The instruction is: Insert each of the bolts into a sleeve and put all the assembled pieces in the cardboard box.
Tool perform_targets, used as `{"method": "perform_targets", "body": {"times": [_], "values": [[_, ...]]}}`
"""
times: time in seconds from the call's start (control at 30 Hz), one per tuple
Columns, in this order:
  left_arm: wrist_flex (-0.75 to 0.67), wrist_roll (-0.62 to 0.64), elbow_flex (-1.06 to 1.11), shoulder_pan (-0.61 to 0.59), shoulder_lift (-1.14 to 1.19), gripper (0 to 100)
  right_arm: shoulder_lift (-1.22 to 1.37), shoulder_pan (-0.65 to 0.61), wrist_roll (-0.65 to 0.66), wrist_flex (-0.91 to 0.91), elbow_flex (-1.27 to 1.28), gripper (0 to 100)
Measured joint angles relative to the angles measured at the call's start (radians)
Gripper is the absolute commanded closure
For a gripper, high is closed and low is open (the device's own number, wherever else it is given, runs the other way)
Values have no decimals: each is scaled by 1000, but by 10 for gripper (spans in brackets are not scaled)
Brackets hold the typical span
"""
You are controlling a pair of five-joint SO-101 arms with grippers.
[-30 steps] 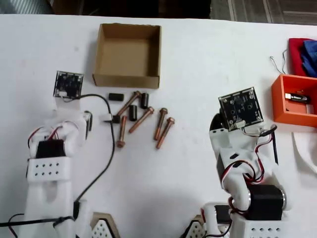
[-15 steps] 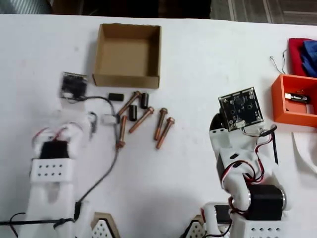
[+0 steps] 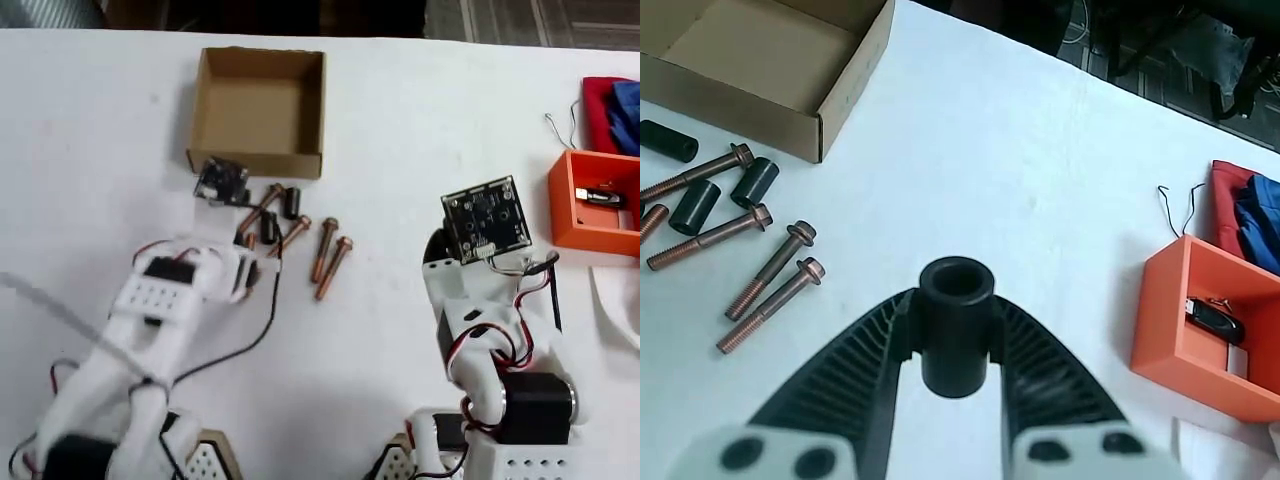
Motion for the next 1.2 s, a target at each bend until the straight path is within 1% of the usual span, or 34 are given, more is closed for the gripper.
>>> {"method": "perform_targets", "body": {"times": [0.13,0.23,0.4,0.57,0.7,0.77,1.0,1.13,1.2], "values": [[44,152,-104,3,169,751,0,0,0,0,0,976],[106,186,-180,6,258,751,0,0,0,0,0,976],[187,198,-273,6,381,752,0,0,0,0,0,976],[203,198,-325,6,466,763,0,0,0,0,0,976],[207,198,-354,9,489,845,0,0,0,0,0,976],[209,198,-368,9,493,870,0,0,0,0,0,976],[210,198,-373,9,493,873,0,0,0,0,0,976],[279,199,-382,9,493,871,0,0,0,0,0,976],[298,181,-382,9,493,870,0,0,0,0,0,976]]}}
